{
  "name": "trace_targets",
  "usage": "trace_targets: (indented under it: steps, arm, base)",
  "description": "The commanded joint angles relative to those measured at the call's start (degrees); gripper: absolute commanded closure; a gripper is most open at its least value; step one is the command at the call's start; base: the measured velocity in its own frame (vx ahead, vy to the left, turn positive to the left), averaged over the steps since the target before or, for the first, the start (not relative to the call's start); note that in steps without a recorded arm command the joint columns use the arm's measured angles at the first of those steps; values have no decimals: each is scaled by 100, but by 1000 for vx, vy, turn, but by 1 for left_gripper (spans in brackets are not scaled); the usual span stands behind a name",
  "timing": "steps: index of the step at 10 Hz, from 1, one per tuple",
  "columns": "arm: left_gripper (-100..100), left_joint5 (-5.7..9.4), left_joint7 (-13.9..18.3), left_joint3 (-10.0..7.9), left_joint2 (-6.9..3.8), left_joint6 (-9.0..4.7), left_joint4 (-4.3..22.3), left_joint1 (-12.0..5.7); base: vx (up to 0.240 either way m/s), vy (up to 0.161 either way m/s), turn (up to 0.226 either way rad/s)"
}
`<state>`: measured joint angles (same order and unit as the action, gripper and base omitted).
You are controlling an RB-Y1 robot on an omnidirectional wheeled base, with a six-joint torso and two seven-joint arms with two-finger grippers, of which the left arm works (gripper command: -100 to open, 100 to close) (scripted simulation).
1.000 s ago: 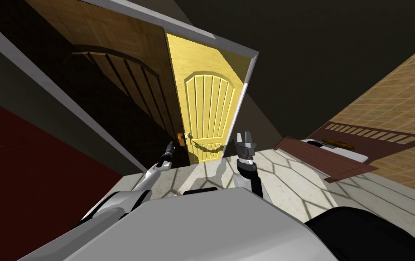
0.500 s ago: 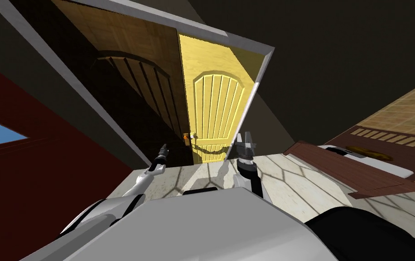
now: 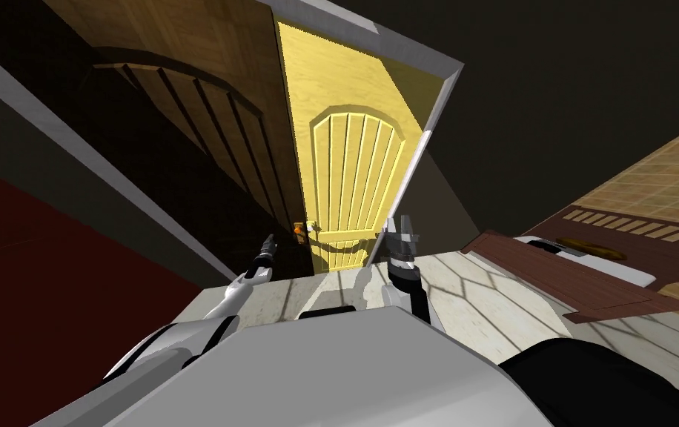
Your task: Pull the door open
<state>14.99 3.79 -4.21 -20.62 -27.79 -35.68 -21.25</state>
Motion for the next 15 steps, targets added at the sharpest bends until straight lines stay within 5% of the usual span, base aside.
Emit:
trace_targets:
  steps: [1, 3, 5, 8, 9, 14, 15]
  arm:
    - [-100, -24, 17, 70, 81, -86, 104, -129]
    - [-100, -24, 17, 70, 81, -86, 104, -129]
    - [-100, -67, 13, 195, 278, -98, 25, -285]
    - [-100, -67, 21, 196, 273, -111, 57, -298]
    - [100, -67, 21, 196, 273, -111, 57, -298]
    - [100, -67, 21, 196, 273, -111, 57, -298]
    - [100, -40, 35, 126, 143, -94, 124, -174]
  base:
    - [190, -82, -119]
    - [85, -50, -13]
    - [156, -122, -232]
    - [61, -57, 1]
    - [0, 0, 0]
    - [-5, 3, -4]
    - [-77, 101, 193]
